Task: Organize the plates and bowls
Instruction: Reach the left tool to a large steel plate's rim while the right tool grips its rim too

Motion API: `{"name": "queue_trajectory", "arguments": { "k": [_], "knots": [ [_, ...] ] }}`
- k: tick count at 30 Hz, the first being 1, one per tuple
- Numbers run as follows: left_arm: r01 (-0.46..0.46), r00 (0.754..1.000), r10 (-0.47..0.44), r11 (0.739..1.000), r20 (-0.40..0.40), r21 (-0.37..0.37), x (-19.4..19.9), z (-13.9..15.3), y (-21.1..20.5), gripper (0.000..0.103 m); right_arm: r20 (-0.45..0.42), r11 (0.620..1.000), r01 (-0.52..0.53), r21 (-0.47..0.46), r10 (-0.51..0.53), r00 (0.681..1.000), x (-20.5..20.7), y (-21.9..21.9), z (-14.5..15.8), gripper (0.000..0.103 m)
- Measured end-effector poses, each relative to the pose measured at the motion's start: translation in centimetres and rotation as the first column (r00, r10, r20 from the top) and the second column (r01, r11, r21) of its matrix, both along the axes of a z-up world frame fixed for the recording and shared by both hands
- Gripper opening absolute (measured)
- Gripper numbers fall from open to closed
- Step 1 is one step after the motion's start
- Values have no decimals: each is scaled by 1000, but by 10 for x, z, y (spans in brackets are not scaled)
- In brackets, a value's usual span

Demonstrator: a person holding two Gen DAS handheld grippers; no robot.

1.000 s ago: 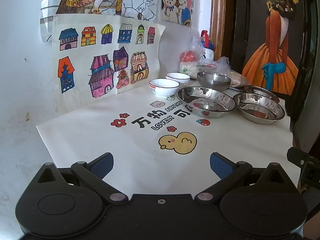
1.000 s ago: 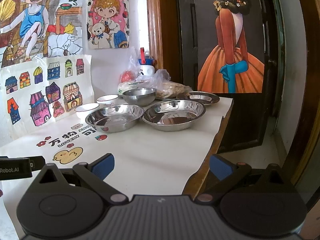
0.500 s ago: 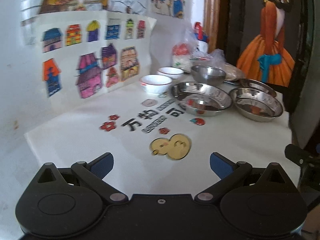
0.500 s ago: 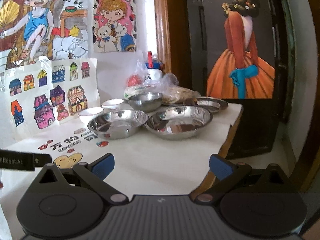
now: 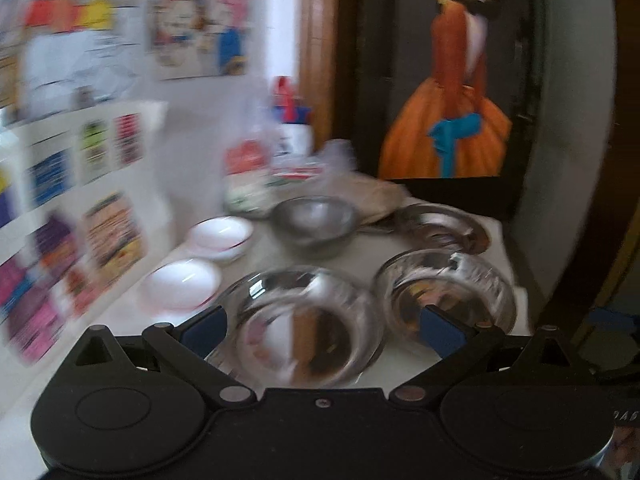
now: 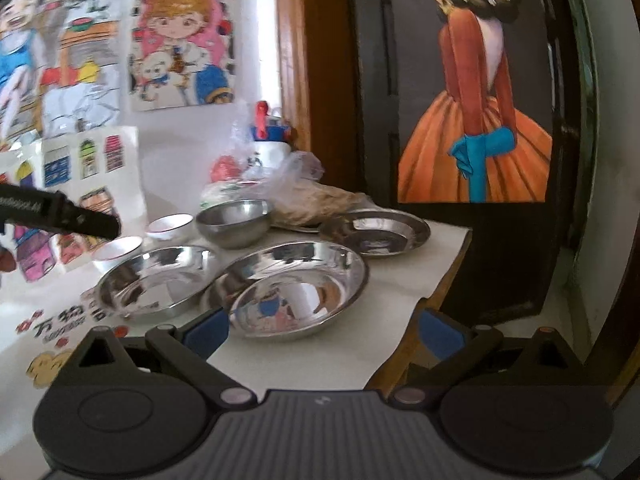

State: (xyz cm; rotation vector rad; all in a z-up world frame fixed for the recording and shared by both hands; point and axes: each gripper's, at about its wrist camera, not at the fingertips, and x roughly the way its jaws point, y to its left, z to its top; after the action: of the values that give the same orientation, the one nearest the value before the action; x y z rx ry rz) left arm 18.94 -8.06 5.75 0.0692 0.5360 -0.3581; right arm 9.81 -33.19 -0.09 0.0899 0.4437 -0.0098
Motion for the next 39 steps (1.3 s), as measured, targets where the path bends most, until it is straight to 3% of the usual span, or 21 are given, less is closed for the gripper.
{"name": "queue_trajectory", "arguments": {
  "k": [4, 11, 16, 23, 27, 29, 32, 34, 39],
  "knots": [
    [99, 995, -99, 995, -24, 15, 48, 0, -32, 102, -31, 998, 18, 61, -17, 999, 21, -10, -6, 103],
    [254, 962, -248, 966, -114, 45, 114, -24, -77, 97, -42, 989, 23, 143, -17, 999, 41, -13, -17, 103],
    [333, 934, -316, 939, -167, 82, 135, -42, -89, 95, -57, 979, 47, 196, -37, 998, 49, -15, -24, 100],
    [435, 886, -410, 896, -218, 86, 152, -56, -101, 92, -100, 961, 83, 264, -58, 993, 58, -17, -35, 86],
    [462, 869, -434, 884, -237, 76, 157, -58, -104, 78, -101, 950, 88, 299, -60, 993, 59, -19, -38, 72],
    [472, 862, -442, 879, -250, 72, 158, -59, -105, 70, -111, 946, 99, 309, -67, 992, 61, -19, -39, 53],
    [464, 865, -432, 882, -256, 79, 158, -60, -106, 57, -125, 938, 119, 325, -82, 989, 61, -21, -41, 36],
    [456, 867, -425, 887, -260, 74, 159, -59, -106, 42, -131, 932, 140, 335, -101, 986, 60, -22, -41, 33],
    [442, 873, -409, 894, -268, 75, 158, -58, -107, 35, -123, 926, 169, 338, -135, 983, 56, -25, -41, 31]
  ]
}}
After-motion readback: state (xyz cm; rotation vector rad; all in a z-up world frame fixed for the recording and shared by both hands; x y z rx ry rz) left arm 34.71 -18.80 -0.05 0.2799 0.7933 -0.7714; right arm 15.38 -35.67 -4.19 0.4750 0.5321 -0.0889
